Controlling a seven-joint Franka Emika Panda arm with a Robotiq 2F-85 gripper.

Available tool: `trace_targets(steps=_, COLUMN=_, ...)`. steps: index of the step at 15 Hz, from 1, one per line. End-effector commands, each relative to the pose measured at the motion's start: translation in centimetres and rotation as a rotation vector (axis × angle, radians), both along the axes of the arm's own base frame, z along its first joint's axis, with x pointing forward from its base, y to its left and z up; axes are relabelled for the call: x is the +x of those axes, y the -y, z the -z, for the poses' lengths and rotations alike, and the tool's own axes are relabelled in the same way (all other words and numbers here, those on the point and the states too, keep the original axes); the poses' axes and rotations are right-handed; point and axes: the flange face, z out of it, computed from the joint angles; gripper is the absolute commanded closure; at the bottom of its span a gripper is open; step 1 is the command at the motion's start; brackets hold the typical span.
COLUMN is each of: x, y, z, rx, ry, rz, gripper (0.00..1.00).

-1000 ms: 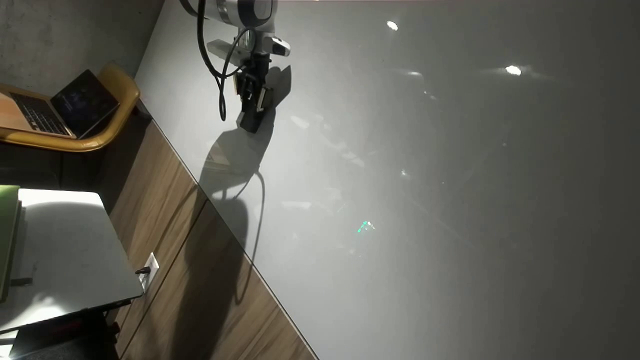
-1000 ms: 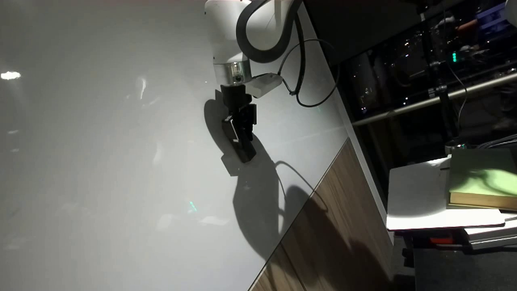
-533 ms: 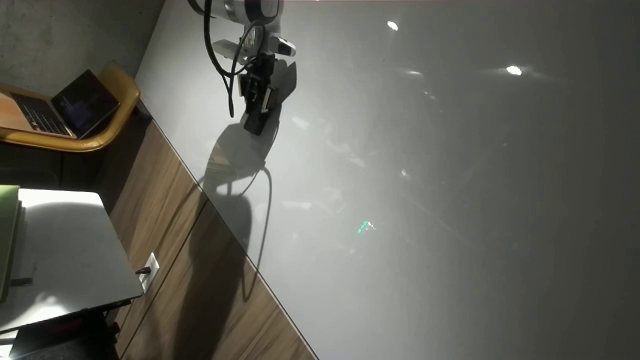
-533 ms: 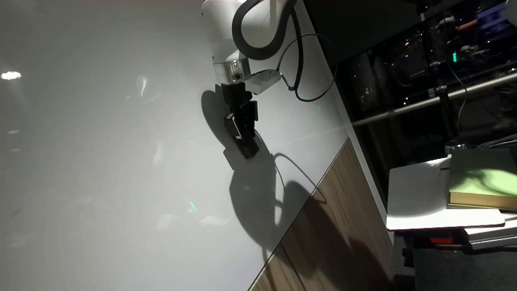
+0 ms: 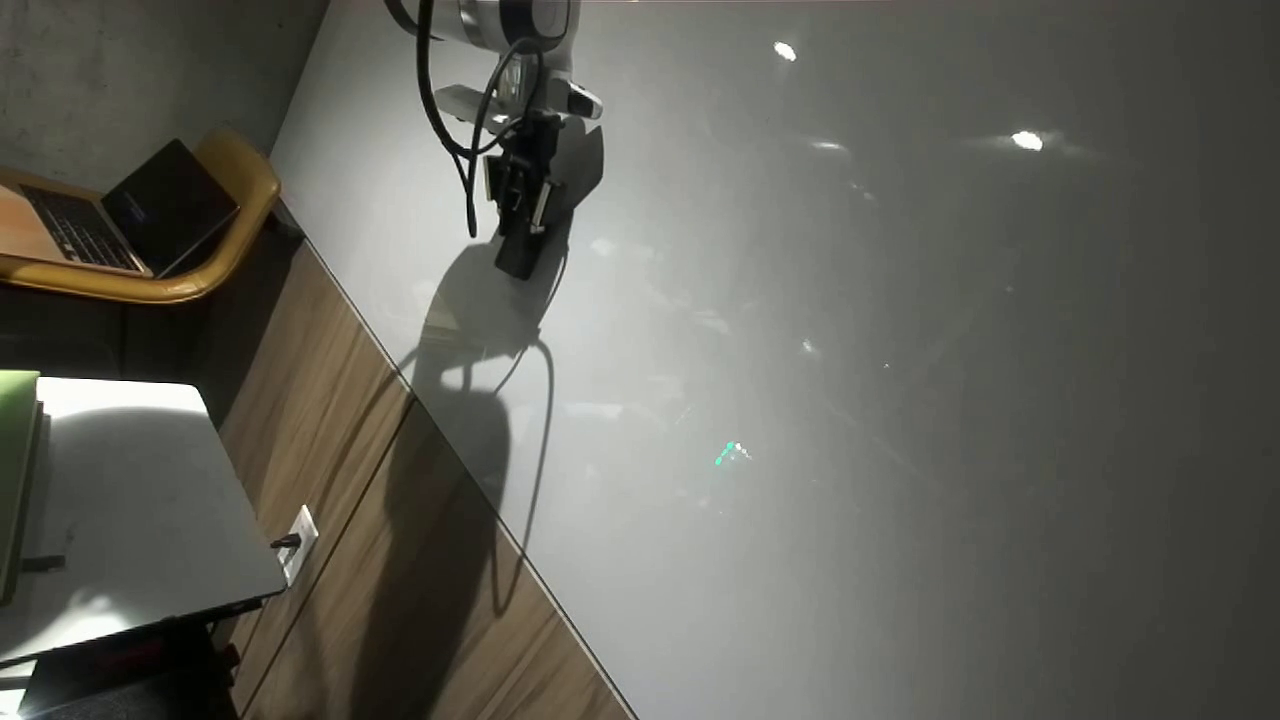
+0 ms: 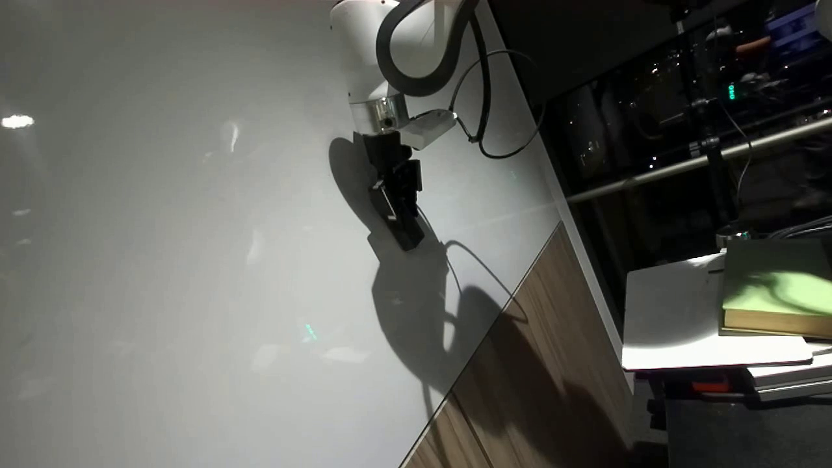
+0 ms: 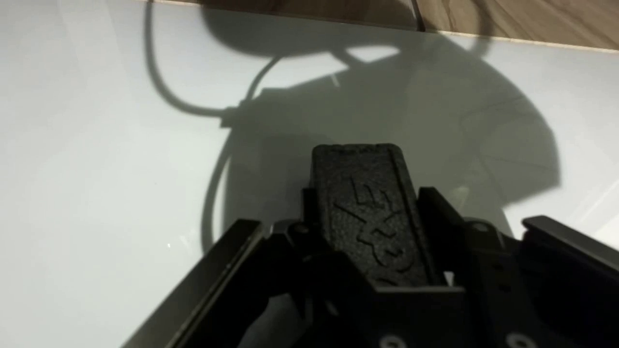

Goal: Use the black eraser to wipe the whiteboard.

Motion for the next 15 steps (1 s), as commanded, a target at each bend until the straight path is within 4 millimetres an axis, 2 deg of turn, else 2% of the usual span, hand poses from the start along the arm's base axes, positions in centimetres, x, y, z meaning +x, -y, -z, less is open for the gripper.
trace_targets(steps=1, x=-0.8, y=0.4, z=0.8, rx=0.006, ry=-0.002, rz=-0.01, gripper=0.72)
trace_targets(steps=2, x=-2.0, y=0.1, z=1.7, rx=-0.001, ry=-0.028, rz=-0.013, gripper=0.72)
trace_targets(steps=3, x=-3.2, y=1.6, z=3.4, rx=-0.005, ry=-0.057, rz=-0.018, gripper=0.72)
trace_targets(steps=6, x=-7.1, y=4.0, z=7.0, rx=-0.027, ry=-0.156, rz=-0.017, gripper=0.72)
trace_targets(steps=9, x=-10.1, y=7.2, z=9.8, rx=-0.047, ry=-0.25, rz=-0.002, gripper=0.72)
trace_targets(steps=11, x=-12.1, y=8.6, z=11.8, rx=-0.047, ry=-0.32, rz=-0.003, gripper=0.72)
trace_targets(steps=12, x=-13.1, y=9.0, z=12.8, rx=-0.045, ry=-0.362, rz=-0.005, gripper=0.72)
trace_targets(steps=15, x=-17.4, y=8.6, z=16.7, rx=-0.036, ry=-0.502, rz=-0.033, gripper=0.72)
